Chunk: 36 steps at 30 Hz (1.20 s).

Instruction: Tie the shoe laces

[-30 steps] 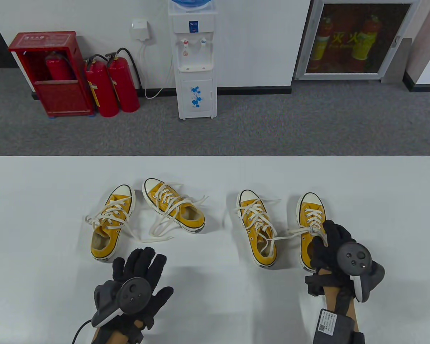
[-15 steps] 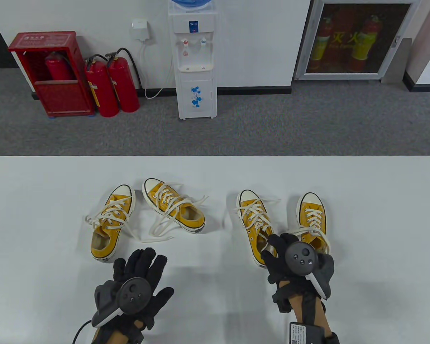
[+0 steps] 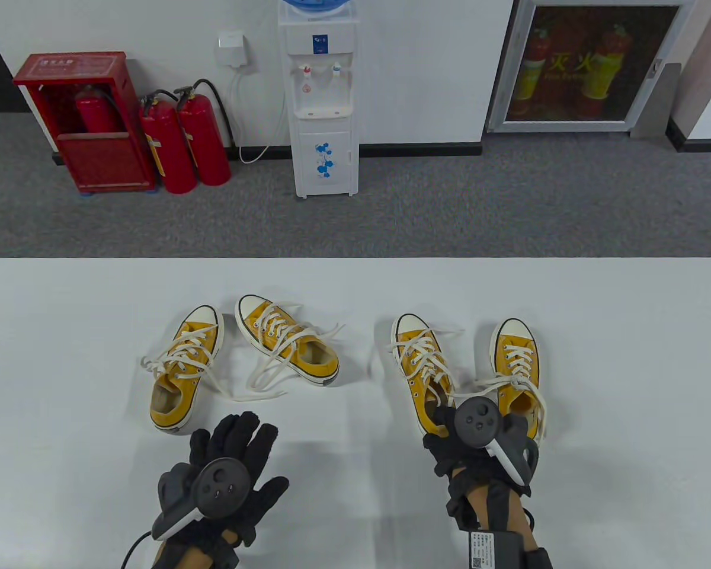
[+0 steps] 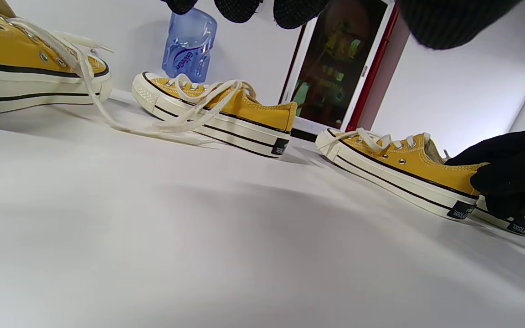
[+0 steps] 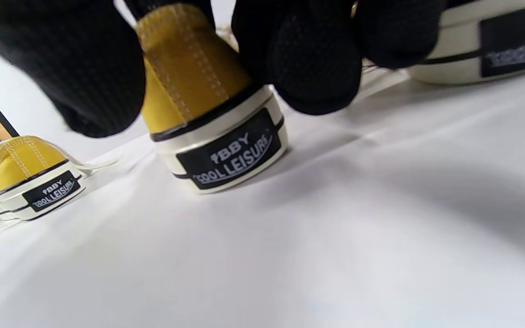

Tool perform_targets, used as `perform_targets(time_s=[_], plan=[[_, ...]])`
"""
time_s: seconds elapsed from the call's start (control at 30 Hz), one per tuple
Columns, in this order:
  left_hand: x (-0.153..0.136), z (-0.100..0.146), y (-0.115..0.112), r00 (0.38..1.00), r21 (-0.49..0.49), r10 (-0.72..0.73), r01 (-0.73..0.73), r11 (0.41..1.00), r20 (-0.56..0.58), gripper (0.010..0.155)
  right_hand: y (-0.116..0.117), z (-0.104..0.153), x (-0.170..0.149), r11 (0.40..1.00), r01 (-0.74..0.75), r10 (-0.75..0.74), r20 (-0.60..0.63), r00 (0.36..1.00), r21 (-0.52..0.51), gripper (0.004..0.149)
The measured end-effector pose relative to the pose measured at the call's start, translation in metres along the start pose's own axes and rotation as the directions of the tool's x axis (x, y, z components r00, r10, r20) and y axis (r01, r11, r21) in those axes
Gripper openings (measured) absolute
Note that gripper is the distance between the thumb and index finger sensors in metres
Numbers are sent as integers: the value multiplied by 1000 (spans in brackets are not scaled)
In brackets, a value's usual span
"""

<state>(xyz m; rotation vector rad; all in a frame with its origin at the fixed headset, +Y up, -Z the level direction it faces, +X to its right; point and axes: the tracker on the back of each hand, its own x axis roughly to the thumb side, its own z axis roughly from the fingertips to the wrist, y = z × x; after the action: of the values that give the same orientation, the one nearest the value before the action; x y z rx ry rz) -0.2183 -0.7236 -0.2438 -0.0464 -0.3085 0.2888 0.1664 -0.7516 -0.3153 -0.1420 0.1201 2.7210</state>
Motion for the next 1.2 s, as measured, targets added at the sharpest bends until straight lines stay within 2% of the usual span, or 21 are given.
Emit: perform_targets(time_s=[0.37, 0.57, 0.77, 1.2], plan=[[0, 0, 0, 1000, 1, 1, -1, 1000, 7, 83, 4, -1, 0, 999, 7, -5, 24, 1000, -47, 42], [1, 0, 0, 1000, 1, -1, 1, 1000, 7, 83, 5, 1, 3, 994, 1, 7, 76, 997, -110, 42], [0, 0, 0, 1000, 2, 0, 0, 1000, 5, 83, -5, 8, 11, 980, 48, -21, 140, 990, -196, 43], [0, 0, 0, 1000, 5, 1, -1, 1000, 3, 83, -21, 27, 37, 963, 125, -56, 272, 961, -241, 44]])
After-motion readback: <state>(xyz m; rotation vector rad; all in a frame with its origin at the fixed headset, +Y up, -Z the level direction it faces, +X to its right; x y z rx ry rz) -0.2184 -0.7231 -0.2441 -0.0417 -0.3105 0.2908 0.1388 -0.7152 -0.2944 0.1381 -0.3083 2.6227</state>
